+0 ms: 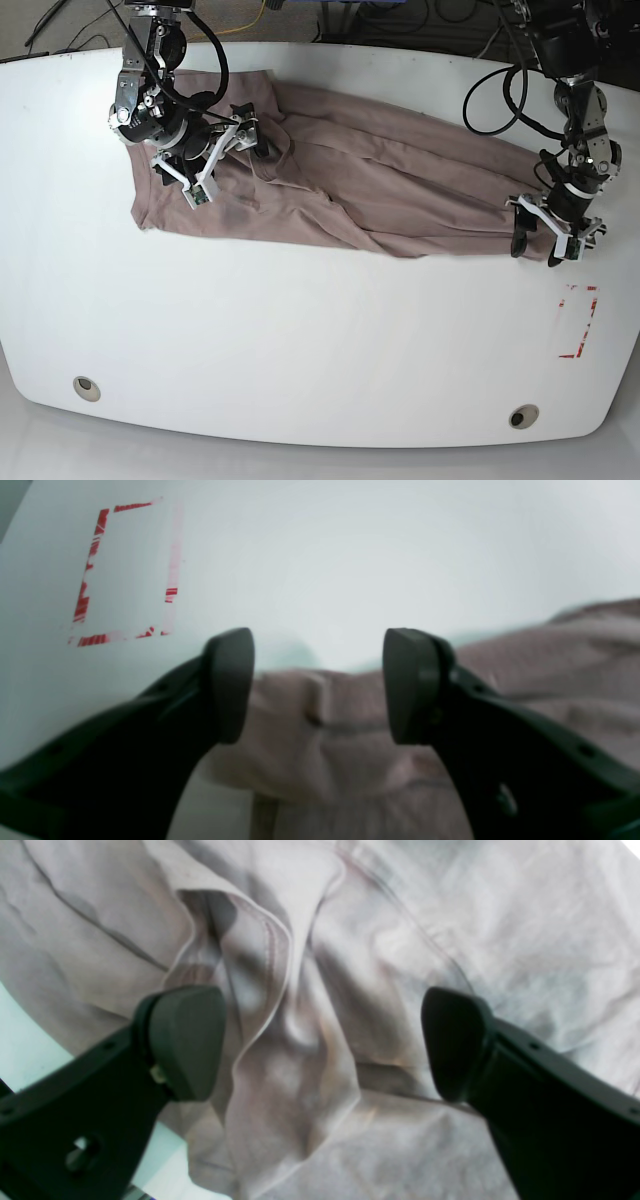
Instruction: Layout the t-shirt on the table in an organized manner, then fold the t-shirt properly
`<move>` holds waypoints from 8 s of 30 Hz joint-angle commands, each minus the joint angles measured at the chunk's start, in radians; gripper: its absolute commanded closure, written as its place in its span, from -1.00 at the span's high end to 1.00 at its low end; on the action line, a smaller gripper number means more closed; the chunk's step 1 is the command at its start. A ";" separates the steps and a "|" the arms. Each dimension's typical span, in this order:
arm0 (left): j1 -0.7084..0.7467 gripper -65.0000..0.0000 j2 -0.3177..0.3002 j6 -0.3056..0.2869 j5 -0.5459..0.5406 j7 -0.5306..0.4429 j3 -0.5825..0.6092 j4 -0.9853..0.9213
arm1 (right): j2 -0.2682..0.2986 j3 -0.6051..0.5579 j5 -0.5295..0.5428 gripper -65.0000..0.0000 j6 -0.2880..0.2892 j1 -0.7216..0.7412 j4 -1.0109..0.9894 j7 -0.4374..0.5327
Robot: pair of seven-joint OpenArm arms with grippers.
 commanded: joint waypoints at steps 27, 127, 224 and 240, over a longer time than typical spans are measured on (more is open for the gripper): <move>-0.153 0.24 -0.018 0.000 -0.011 -0.029 -0.020 -0.132 | -0.023 0.001 0.013 0.83 0.006 0.013 0.016 0.021; -0.237 -1.00 -0.070 0.006 -0.012 -0.081 0.143 -0.510 | -0.023 0.006 0.013 0.83 0.009 0.010 0.016 0.021; 0.013 0.16 -0.098 0.002 -0.015 -0.027 -0.121 -0.043 | -0.026 0.001 0.013 0.83 0.009 0.008 0.015 0.021; -0.062 0.17 -0.099 0.000 -0.015 -0.027 -0.161 -0.187 | -0.026 0.001 0.013 0.83 0.009 0.008 0.015 0.021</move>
